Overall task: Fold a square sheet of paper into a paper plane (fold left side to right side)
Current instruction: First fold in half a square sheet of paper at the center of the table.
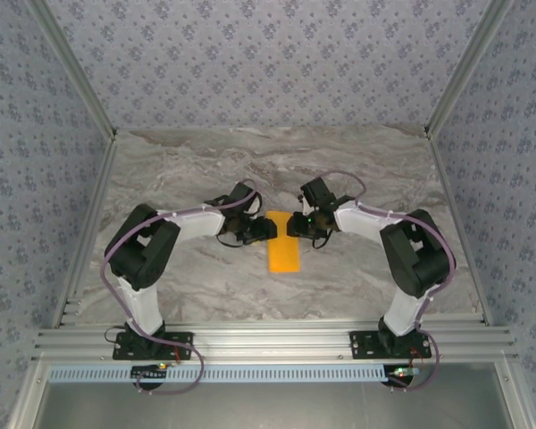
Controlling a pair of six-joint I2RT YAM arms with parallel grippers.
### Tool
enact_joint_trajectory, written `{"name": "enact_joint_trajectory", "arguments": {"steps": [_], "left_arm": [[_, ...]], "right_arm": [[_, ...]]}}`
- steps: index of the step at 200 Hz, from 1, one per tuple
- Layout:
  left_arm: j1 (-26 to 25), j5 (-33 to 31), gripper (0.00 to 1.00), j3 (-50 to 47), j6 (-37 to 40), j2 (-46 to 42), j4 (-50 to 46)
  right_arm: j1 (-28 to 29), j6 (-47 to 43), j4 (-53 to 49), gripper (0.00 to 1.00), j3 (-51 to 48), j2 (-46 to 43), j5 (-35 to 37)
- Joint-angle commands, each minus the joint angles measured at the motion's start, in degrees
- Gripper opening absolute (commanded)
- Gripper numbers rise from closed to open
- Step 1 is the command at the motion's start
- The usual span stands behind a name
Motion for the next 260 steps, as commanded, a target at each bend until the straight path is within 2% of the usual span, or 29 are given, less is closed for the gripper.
{"name": "enact_joint_trajectory", "arguments": {"steps": [1,16,51,129,260], "left_arm": [[-1.56,-1.37,0.47,0.88,1.05,3.27,-2.6],[-1.92,-1.8,0.48,1.53,1.57,3.77,-3.54],[-2.94,-2.45,0.49,3.03,2.23,4.97,-4.96],[-3.69,-2.71,0.51,5.31,3.29,6.81,-7.38],[-4.6,-3.22,0.53,7.87,4.09,9.43,-10.12]], "right_arm": [[-0.21,-0.87,-2.84,0.44,0.26,-5.38,5.1],[-0.6,-0.8,-2.96,0.49,-0.72,-8.02,6.96],[-2.04,-0.58,-3.13,0.53,-3.25,-12.27,8.92],[-3.66,0.25,-2.42,0.54,-5.68,-14.22,5.41],[-3.87,0.61,-1.99,0.54,-5.97,-13.76,3.45]]}}
